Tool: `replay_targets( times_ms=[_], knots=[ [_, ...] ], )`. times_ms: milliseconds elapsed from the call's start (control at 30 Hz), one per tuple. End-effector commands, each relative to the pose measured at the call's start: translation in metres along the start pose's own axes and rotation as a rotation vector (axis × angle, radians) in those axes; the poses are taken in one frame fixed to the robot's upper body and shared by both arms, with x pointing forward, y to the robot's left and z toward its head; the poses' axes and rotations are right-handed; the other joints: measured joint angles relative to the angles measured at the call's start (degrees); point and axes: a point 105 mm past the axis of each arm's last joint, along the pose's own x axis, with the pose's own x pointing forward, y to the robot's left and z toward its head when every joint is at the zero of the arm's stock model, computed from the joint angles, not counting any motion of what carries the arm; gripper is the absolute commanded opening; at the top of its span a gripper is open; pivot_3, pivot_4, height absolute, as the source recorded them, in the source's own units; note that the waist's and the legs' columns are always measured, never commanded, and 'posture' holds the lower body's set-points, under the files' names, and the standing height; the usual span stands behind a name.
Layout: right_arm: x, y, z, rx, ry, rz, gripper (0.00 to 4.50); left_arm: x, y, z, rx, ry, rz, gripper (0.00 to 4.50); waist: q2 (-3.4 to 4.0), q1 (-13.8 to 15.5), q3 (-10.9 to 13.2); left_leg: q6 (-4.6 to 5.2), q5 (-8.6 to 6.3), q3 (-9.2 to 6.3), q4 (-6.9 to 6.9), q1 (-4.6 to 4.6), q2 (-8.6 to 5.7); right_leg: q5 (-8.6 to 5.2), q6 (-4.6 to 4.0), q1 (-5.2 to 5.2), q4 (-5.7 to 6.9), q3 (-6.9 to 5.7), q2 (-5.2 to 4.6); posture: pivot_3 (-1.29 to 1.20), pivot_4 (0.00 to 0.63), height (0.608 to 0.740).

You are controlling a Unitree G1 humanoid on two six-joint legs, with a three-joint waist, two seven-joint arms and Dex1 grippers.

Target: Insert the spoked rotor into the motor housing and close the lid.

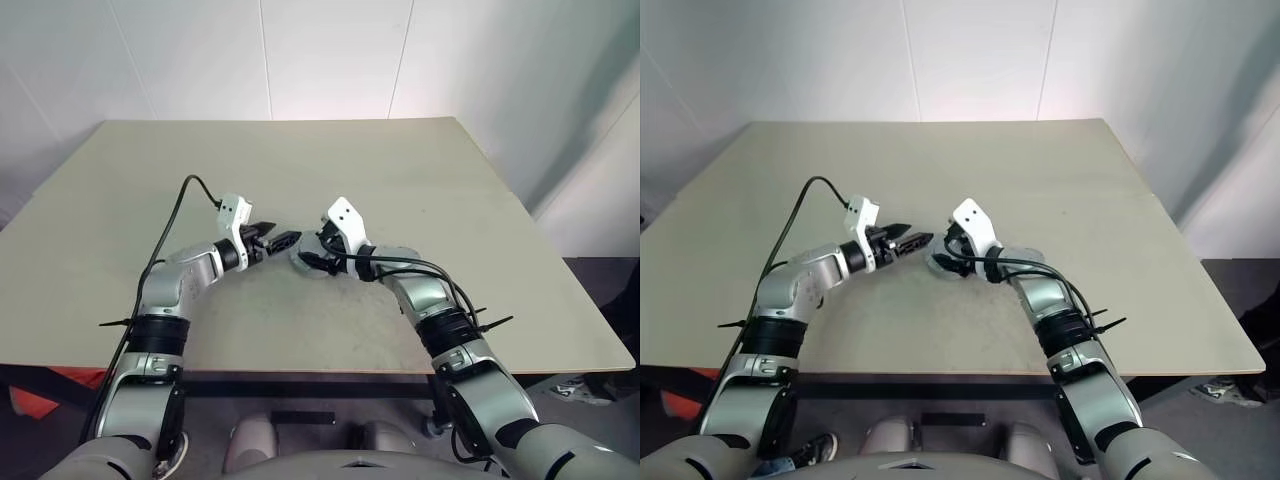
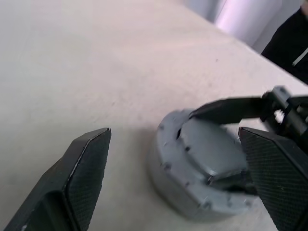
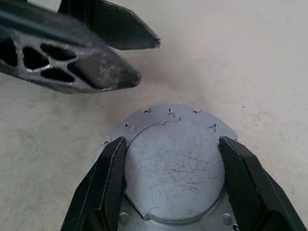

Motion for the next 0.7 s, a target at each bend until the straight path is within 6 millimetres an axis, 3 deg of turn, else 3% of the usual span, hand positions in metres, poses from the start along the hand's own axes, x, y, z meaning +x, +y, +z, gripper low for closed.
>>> replay_targets(
  times_ms=[33, 267, 367, 533, 700],
  knots=[
    [-0.004, 0.009, -0.058, 0.071, 0.199, 0.017, 2.94, 0.010, -0.010, 0.018, -0.044, -0.059, -0.034, 4.12, 0.01, 0.06, -0.01, 0.00, 0.00, 0.00, -0.01, 0.00, -0.01, -0.01, 0.02, 0.01, -0.01, 0.00, 0.00, 0.00, 0.000, 0.740],
    [-0.004, 0.006, -0.056, 0.073, 0.192, -0.006, 2.94, 0.021, -0.014, 0.024, -0.121, -0.086, -0.062, 1.87, 0.01, 0.06, -0.02, 0.00, 0.00, 0.00, -0.04, -0.02, -0.01, -0.03, 0.05, 0.01, -0.06, 0.00, 0.01, 0.00, 0.000, 0.740],
    [-0.004, 0.005, -0.057, 0.074, 0.194, -0.015, 2.94, 0.024, -0.008, 0.009, -0.151, -0.012, -0.021, 0.79, 0.05, 0.05, -0.05, -0.01, 0.01, 0.00, -0.07, -0.01, -0.02, -0.03, 0.06, 0.02, -0.08, 0.00, 0.01, 0.00, 0.000, 0.740],
    [-0.004, 0.002, -0.058, 0.080, 0.199, -0.038, 2.94, 0.022, 0.000, -0.022, -0.195, 0.114, 0.046, 0.79, 0.10, 0.05, -0.09, 0.00, 0.01, -0.01, -0.13, 0.00, -0.03, -0.06, 0.10, 0.07, -0.23, 0.01, 0.01, 0.00, 0.000, 0.740],
    [-0.005, 0.000, -0.058, 0.076, 0.203, -0.049, 2.94, 0.018, -0.013, -0.036, -0.239, 0.176, 0.001, 0.79, 0.47, 0.00, -0.38, 0.00, 0.01, -0.01, -0.53, 0.44, -0.08, -0.12, 0.22, 0.76, -1.00, -0.05, 0.02, 0.00, 0.000, 0.740]
  ],
)
